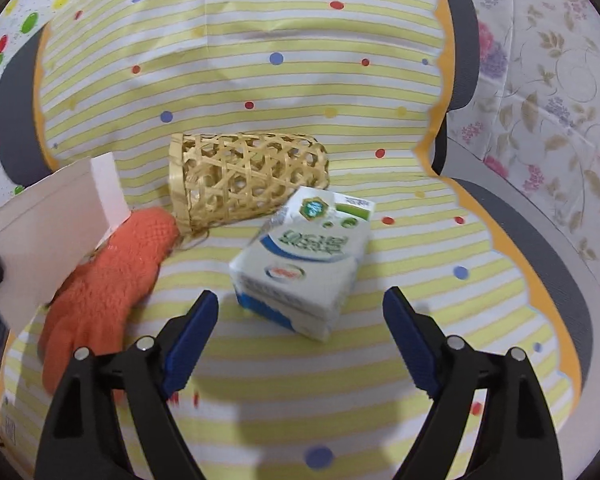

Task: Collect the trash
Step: 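Grasp the white milk carton with the right tool while the left tool holds the red card, then carry the red card and milk carton over the bin and open both tools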

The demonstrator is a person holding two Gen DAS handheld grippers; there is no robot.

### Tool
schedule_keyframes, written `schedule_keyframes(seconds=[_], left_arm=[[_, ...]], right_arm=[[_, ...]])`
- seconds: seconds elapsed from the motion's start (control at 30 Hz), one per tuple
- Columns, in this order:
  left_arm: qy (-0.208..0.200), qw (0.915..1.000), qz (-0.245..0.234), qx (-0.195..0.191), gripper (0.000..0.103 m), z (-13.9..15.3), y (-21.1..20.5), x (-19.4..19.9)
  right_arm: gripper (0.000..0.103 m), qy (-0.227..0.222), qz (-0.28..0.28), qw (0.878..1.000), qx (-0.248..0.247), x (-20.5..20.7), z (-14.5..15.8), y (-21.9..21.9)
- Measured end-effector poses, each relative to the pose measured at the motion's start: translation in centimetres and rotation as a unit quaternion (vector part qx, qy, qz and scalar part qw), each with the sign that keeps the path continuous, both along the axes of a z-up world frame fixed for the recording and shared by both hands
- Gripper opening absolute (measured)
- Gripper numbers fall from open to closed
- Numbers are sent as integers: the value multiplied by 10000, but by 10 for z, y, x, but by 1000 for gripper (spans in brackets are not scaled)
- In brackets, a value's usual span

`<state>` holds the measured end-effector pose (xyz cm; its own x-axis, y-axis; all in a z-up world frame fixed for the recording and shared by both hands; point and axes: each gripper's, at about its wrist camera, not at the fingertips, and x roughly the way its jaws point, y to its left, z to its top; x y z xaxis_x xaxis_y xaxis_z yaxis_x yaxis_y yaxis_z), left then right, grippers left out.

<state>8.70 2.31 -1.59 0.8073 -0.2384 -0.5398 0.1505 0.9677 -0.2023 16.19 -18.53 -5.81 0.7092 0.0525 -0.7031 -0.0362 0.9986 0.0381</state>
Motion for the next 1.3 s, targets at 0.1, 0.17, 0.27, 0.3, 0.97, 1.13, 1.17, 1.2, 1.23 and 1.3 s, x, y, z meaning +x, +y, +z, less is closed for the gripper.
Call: schedule_keyframes(seconds=[0.1,0.17,0.27,0.3,0.97,1.13,1.17,1.2,1.23,1.3], left_arm=[[13,10000,20,7,2,0,0,0],[23,10000,18,5,2,0,-1,1],[19,10000,26,32,2,0,-1,1],[7,10000,31,40,2,1,0,0],[-502,9967,-594,-236,0,37,-19,-108],[-552,9923,-1085,-241,0,38,-53,-134],[-576,9907,-1209,-222,0,38,-63,-139],[-592,9897,-1285,-207,0,38,-69,-142],[-602,9884,-1380,-198,0,38,-77,-146],[-597,9852,-1595,-199,0,38,-93,-152]], right_arm=[[83,51,-210,9997,-149,16,-4,8],[83,109,-357,9990,-241,25,-7,11],[75,227,-478,9985,-158,25,-9,5],[75,220,-456,9986,-131,20,-8,2],[73,-517,463,9970,350,-151,54,-43],[73,-544,383,9971,371,-182,56,-60],[73,-565,326,9972,362,-191,57,-66],[73,-576,283,9973,347,-198,58,-70],[73,-580,250,9975,332,-203,59,-74],[73,-604,133,9977,292,-220,60,-86]])
